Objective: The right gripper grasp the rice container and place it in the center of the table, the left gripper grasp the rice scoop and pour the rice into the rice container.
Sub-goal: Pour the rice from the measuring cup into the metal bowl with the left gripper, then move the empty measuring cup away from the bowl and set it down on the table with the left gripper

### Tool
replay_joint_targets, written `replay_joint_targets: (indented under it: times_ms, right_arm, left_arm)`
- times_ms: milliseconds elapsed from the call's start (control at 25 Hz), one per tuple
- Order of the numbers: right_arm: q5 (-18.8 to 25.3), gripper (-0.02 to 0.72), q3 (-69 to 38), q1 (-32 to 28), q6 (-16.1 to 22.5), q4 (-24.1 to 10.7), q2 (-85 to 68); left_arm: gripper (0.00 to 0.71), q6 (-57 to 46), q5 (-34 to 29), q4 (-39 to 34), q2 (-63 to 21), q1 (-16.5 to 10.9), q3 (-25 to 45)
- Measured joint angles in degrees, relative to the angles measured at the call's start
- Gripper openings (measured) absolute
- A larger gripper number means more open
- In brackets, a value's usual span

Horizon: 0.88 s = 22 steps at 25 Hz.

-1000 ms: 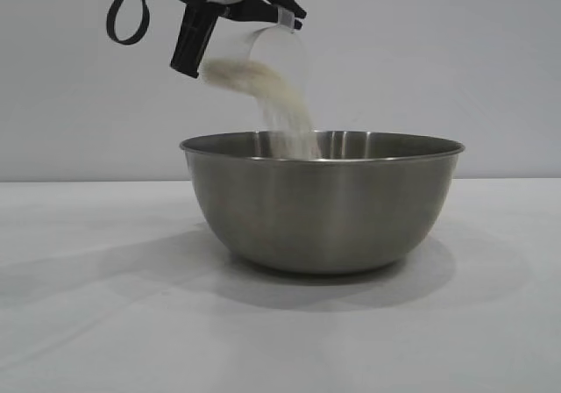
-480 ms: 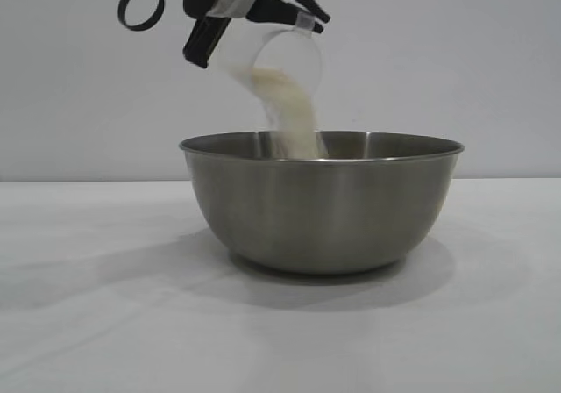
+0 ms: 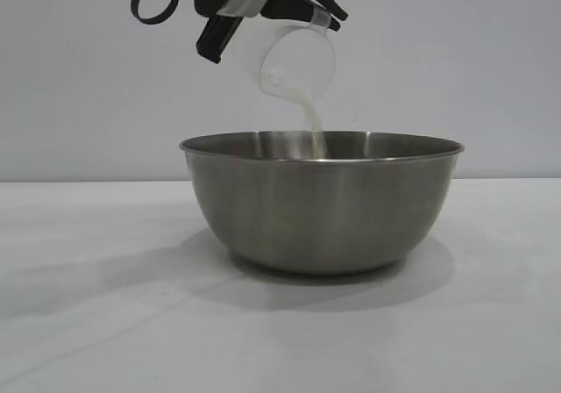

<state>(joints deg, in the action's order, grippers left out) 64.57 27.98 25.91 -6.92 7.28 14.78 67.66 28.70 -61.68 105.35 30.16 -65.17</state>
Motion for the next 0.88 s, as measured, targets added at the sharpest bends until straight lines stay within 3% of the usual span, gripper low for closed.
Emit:
replay_joint_targets:
  times_ms: [200, 440, 560, 720, 880]
  right_arm:
    - [0.00, 0.249, 0.00, 0.00, 0.00, 0.00, 0.00]
    - [0.00, 0.249, 0.00, 0.00, 0.00, 0.00, 0.00]
    - [0.00, 0.249, 0.00, 0.00, 0.00, 0.00, 0.00]
    - [0.00, 0.249, 0.00, 0.00, 0.00, 0.00, 0.00]
    - [0.00, 0.249, 0.00, 0.00, 0.00, 0.00, 0.00]
  left_arm:
    - [0.000, -19.29, -0.27, 4.87, 0.00, 0.00, 0.00]
    - [0.000, -48.56, -1.28, 16.17, 0.00, -1.05, 0.00]
    - [0.000, -60.94, -1.37, 18.89, -0.13, -4.24, 0.00]
    - [0.000, -76.89, -1.49, 19.29, -0.78, -11.13, 0.00]
    - [0.000, -82.71, -1.49, 19.95, -0.91, -17.18, 2.35]
